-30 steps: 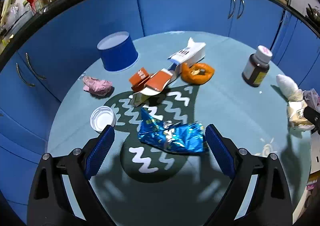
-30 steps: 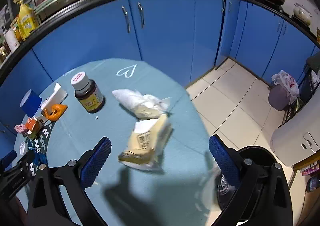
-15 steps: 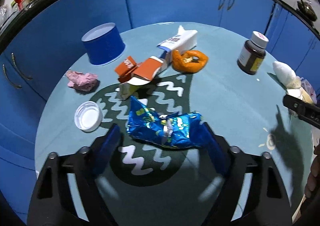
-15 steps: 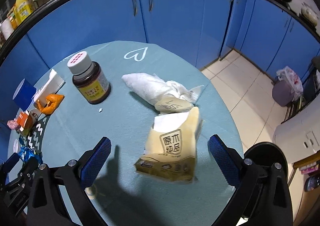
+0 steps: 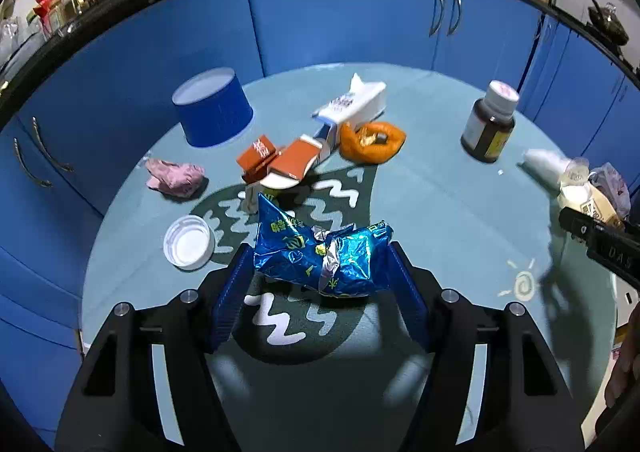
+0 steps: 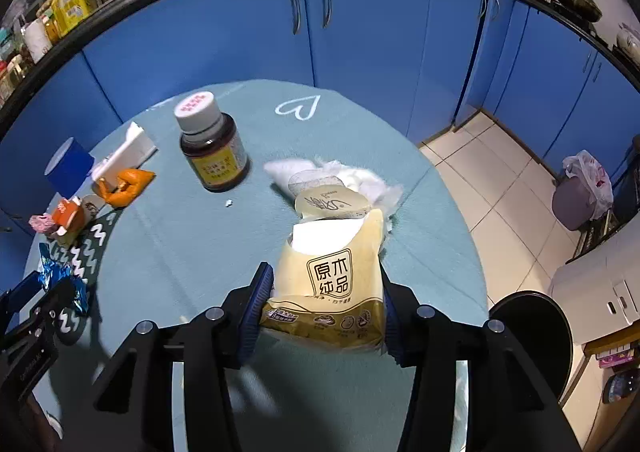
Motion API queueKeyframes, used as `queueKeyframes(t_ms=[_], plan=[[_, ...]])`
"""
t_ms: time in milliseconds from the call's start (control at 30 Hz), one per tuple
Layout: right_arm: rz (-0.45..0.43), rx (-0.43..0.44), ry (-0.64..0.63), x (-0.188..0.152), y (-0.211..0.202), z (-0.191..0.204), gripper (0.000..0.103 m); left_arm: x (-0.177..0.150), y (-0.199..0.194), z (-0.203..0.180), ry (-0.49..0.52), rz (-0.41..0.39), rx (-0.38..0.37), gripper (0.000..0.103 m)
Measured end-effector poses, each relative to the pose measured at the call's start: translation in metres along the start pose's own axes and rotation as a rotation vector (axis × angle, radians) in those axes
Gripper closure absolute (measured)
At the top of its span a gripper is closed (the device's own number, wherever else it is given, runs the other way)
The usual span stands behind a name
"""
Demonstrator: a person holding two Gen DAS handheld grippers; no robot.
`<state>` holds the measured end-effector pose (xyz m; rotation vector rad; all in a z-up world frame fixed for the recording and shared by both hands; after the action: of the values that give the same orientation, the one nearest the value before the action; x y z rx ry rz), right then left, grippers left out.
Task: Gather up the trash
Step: 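Grasp the blue snack wrapper with the left gripper while the right gripper grasps the cream paper bag, then carry the wrapper and paper bag to the black bin and release both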
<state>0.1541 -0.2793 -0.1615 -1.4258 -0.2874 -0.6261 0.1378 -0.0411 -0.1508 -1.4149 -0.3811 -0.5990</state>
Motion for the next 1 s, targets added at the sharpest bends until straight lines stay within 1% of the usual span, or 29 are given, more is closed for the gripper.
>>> queueKeyframes(t_ms=[200, 300, 467, 667, 1000], plan=[[-0.027, 0.024, 0.009, -0.002, -0.024, -0.003, 0.055, 0.003, -0.021, -0.004, 0.009, -0.043, 0.003, 0.036], [-0.04, 0.048, 0.02, -0.005, -0.036, -0.006, 0.055, 0.003, -0.028, -0.006, 0.012, -0.054, -0.001, 0.036], [-0.076, 0.058, 0.019, -0.006, -0.059, -0.009, 0.055, 0.002, -0.042, -0.014, 0.025, -0.077, -0.01, 0.036], [-0.114, 0.061, 0.037, -0.008, -0.082, -0.02, 0.055, 0.005, -0.065, -0.029, 0.052, -0.123, -0.019, 0.036], [-0.162, 0.052, 0.058, -0.014, -0.113, -0.043, 0.055, 0.012, -0.089, -0.054, 0.081, -0.173, -0.046, 0.036]])
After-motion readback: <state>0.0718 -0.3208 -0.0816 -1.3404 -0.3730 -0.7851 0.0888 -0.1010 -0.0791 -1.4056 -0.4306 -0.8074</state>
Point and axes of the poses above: each gripper's, at about its wrist camera, not at the fingertips, and y roughly the way its jaws point, z to its left, x to its top, the point moved 6 cm from there along y, roughly the way its jaws point, and after that the axes turned 8 degrees about y, right-handed, at the moved point
